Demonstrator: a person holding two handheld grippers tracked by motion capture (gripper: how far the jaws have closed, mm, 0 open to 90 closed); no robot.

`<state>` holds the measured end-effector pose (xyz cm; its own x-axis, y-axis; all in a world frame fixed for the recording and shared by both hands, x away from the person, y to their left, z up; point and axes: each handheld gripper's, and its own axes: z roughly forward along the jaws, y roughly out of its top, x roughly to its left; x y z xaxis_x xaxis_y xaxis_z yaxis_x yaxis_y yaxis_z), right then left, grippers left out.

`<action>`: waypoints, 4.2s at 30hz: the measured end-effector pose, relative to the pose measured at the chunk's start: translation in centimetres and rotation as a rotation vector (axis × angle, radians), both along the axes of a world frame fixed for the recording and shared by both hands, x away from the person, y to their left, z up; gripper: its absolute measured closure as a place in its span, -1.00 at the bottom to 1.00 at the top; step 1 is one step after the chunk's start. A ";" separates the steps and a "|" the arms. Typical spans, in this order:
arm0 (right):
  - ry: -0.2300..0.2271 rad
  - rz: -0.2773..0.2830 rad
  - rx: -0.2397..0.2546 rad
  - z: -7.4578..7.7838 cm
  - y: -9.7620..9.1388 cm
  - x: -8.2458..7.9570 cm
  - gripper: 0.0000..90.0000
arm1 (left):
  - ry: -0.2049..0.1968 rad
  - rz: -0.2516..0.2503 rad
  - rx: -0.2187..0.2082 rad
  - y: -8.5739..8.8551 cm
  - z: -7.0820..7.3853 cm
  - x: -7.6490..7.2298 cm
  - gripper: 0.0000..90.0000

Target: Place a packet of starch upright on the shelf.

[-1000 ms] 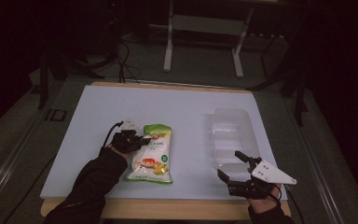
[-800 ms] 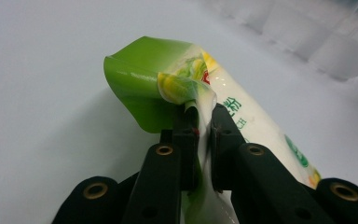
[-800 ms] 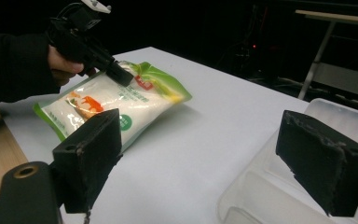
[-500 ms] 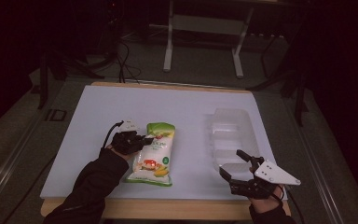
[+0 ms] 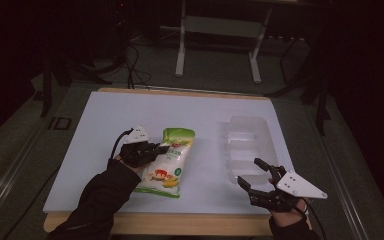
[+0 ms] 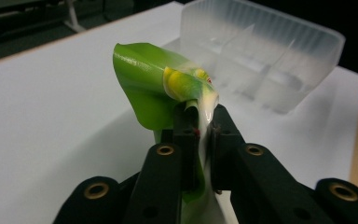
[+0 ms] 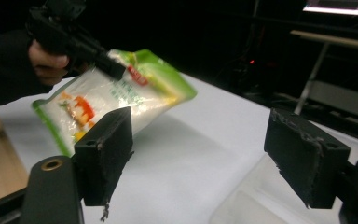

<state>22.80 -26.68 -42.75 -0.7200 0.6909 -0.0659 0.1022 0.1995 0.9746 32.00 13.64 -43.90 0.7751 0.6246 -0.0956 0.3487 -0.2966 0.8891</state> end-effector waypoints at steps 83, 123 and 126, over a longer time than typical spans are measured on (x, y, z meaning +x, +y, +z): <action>0.161 0.193 -0.010 8.0 6.4 6.9 0.91 | -0.235 -0.202 -0.300 -3.3 5.7 -3.9 -0.15; 0.185 -0.225 -0.060 7.3 -4.6 18.5 0.91 | 0.005 0.034 -0.149 2.8 -4.6 -4.1 -1.00; 0.195 -0.219 -0.075 6.7 -4.4 19.3 0.91 | 0.006 0.027 -0.148 2.6 -4.7 -4.1 -1.00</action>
